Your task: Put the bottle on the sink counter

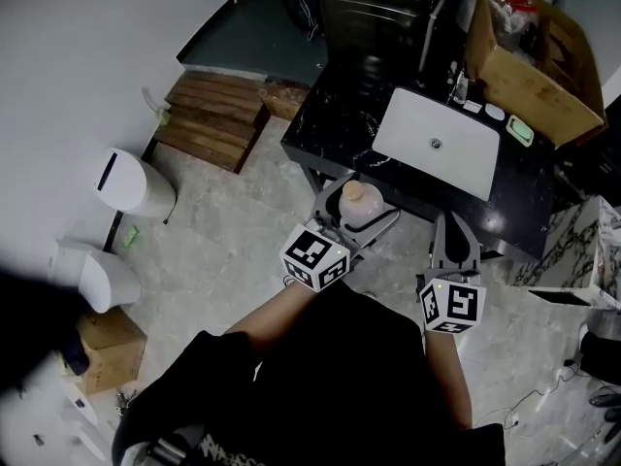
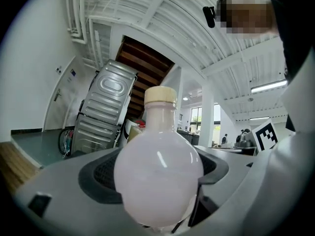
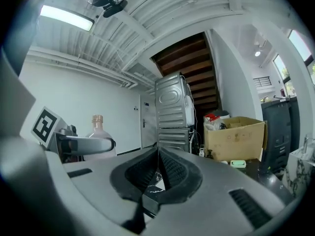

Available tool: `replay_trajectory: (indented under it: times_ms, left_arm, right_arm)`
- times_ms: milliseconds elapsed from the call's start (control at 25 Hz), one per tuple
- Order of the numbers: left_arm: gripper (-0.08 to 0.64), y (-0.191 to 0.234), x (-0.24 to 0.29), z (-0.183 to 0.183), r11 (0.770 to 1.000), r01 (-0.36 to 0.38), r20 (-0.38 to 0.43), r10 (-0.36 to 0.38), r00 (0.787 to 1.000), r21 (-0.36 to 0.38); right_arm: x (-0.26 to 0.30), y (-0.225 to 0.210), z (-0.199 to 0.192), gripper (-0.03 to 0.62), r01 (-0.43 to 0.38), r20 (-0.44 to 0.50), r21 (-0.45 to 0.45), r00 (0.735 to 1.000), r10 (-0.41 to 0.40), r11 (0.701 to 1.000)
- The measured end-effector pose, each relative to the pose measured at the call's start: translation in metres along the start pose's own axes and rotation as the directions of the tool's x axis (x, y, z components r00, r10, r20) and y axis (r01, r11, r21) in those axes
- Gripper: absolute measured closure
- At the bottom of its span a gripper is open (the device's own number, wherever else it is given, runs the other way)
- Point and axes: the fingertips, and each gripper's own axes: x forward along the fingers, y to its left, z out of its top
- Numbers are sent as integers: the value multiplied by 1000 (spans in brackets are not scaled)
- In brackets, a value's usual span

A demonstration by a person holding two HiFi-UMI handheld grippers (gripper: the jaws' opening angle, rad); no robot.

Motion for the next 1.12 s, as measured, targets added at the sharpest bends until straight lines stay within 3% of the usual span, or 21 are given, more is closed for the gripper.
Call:
replay_trajectory:
  times_ms: [440, 680, 880, 1120]
  left_arm:
    - [161, 35, 1, 13, 997, -79, 17, 79, 997, 23]
    - [161, 61, 21, 7, 999, -52, -1, 52, 999, -8]
    - [161, 98, 50, 1, 999, -5, -10, 5, 1000, -48]
    - [161, 149, 85, 3, 998, 18, -37, -20, 999, -57]
  right_arm:
    - [24, 1, 0, 554, -54, -2, 13, 999, 54, 998]
    - [53, -3, 0, 554, -61, 10, 38, 998, 61, 997]
    - [92, -24, 0, 554, 34, 36, 34, 999, -35, 999]
    - [160, -32, 0, 554, 48, -2, 23, 999, -48, 999]
